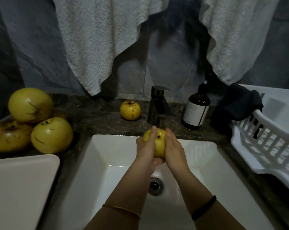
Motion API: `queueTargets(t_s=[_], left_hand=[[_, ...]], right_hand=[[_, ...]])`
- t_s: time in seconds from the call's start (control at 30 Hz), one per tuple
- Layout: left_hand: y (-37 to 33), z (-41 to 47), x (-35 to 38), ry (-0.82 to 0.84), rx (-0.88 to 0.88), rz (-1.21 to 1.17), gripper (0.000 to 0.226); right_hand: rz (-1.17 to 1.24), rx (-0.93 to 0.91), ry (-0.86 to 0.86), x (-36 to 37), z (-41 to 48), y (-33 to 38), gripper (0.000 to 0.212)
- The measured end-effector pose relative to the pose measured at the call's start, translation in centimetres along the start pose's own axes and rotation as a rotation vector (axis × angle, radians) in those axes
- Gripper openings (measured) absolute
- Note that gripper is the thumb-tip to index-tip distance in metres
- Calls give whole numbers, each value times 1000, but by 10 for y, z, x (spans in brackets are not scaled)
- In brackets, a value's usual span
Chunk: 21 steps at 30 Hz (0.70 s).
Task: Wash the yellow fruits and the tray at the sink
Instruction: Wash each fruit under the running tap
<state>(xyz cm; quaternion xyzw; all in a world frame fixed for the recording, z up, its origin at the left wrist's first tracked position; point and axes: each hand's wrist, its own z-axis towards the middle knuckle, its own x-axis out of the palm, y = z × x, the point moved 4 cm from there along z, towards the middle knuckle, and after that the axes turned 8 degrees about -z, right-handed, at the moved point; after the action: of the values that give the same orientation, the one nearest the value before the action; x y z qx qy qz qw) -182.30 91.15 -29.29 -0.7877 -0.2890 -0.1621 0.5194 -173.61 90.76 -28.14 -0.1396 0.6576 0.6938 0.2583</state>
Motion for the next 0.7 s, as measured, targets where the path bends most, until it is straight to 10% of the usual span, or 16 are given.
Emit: queueTargets(t_s=[0.53, 0.7], left_hand=[[9, 9, -4, -75, -176, -206, 52], [7, 9, -3, -6, -128, -18, 91]], right_hand=[[153, 59, 52, 6, 2, 3, 51], [168, 74, 27, 6, 4, -4, 57]])
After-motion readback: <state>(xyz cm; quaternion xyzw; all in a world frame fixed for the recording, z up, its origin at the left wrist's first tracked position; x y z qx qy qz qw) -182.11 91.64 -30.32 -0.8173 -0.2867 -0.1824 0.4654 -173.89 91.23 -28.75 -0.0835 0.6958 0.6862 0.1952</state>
